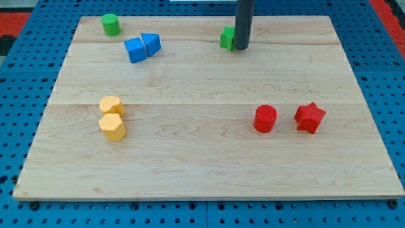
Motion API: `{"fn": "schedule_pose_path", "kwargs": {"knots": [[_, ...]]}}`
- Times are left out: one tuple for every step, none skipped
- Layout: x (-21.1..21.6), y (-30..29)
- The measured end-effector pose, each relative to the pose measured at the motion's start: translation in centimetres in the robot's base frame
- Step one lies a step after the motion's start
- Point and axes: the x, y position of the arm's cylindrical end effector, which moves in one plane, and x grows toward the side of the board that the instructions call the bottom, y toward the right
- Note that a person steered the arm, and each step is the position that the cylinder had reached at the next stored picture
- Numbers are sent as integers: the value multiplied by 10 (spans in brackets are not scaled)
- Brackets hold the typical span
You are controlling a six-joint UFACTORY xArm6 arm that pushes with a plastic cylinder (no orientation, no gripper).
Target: Place the green star parallel to the green circle
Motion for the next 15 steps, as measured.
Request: {"fn": "schedule_pose_path", "kwargs": {"knots": [[-2, 0], [-5, 0], [-13, 0], [-22, 0], [-31, -2], [-38, -8], [-45, -15], [-50, -22], [-55, -30], [-56, -32], [-56, -32], [-56, -34], [-56, -34], [-56, -36], [-56, -40]]}}
